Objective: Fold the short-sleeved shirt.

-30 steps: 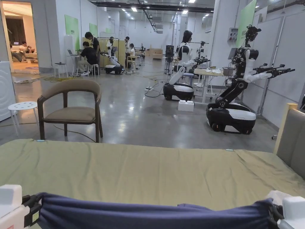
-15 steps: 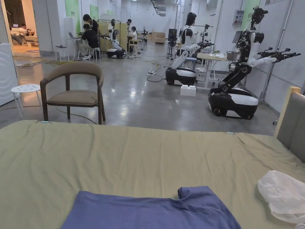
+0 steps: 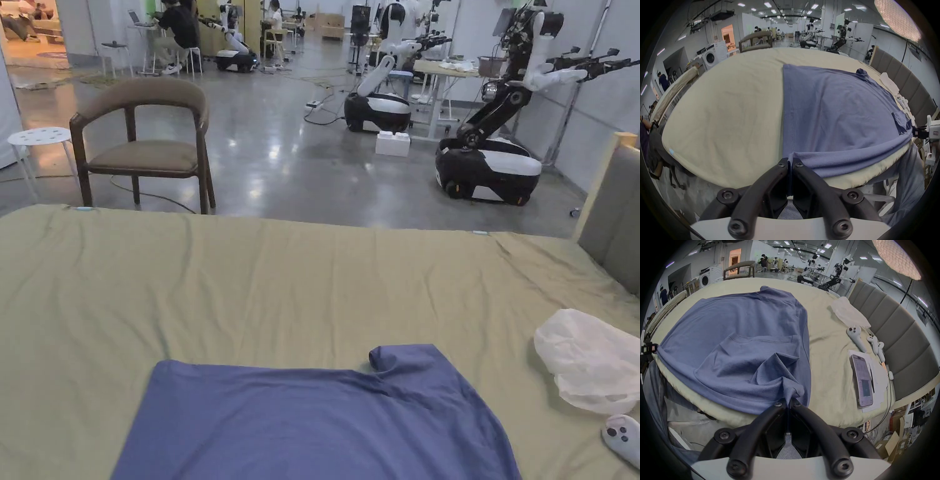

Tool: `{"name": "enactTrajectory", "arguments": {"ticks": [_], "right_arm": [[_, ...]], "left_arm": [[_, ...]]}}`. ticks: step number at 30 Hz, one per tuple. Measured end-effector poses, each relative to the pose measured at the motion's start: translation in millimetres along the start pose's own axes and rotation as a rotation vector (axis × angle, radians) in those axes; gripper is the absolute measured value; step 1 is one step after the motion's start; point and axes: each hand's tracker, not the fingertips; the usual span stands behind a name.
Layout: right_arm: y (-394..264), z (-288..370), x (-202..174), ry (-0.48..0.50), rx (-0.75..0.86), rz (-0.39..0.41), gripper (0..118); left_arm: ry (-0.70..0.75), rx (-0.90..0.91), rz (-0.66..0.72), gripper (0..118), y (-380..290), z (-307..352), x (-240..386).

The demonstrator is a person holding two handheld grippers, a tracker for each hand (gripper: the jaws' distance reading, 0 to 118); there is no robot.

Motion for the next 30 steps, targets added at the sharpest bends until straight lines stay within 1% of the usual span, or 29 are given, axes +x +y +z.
{"name": "enactTrajectory", "arguments": {"ticks": [1,2,3,4,6,7,9,11,14,17,18,21,26,27,28,29,30], "right_arm": [[0.9,1.2,-0.3,-0.004,-0.002,-0.008,14],[2.8,3.6,-1.1,-0.020,-0.010,-0.017,29],[5.4,8.4,-0.9,-0.056,-0.005,-0.033,47],[9.6,15.0,-0.3,-0.064,0.008,-0.041,60],[20.0,30.3,2.1,-0.048,0.080,-0.087,61],[25.8,36.3,2.0,-0.042,0.110,-0.102,64],[41.0,46.5,0.4,-0.025,0.175,-0.122,68],[55.5,50.9,-4.3,-0.017,0.257,-0.134,69],[81.0,48.8,-16.3,-0.039,0.363,-0.164,69],[107.0,49.5,-30.4,-0.022,0.507,-0.230,69],[115.2,51.1,-35.8,-0.019,0.555,-0.240,69],[137.0,60.9,-51.5,-0.031,0.693,-0.240,69],[159.6,81.1,-65.0,-0.035,0.885,-0.249,67],[162.0,84.1,-66.9,-0.041,0.915,-0.247,63],[165.2,86.9,-69.6,-0.057,0.942,-0.242,54],[168.2,89.0,-72.6,-0.087,0.959,-0.233,41],[170.4,90.2,-74.8,-0.107,0.972,-0.230,22]], "left_arm": [[-0.004,-0.003,0.010,0,-0.6,-0.1,1.9],[-0.002,-0.001,0.022,1,0.3,1.3,2.9],[0.002,0.012,0.036,7,2.3,3.3,3.4],[0.005,0.025,0.038,20,5.4,6.1,4.2],[0.032,0.069,0.024,45,14.1,12.7,8.4],[0.036,0.093,0.016,55,19.6,15.3,10.7],[0.028,0.151,0.005,56,32.3,18.5,15.4],[0.015,0.211,-0.002,56,46.9,21.7,23.9],[0.009,0.311,-0.025,56,71.0,24.3,42.8],[0.035,0.411,-0.053,56,96.4,28.9,64.6],[0.044,0.456,-0.063,56,104.6,31.6,71.6],[0.086,0.590,-0.084,56,127.0,42.0,89.4],[0.114,0.777,-0.101,53,152.8,67.7,109.9],[0.116,0.806,-0.109,52,155.7,71.6,112.5],[0.119,0.830,-0.115,47,158.5,75.4,115.3],[0.118,0.844,-0.115,39,161.6,78.7,119.1],[0.113,0.859,-0.113,28,163.3,80.8,121.2]]}}
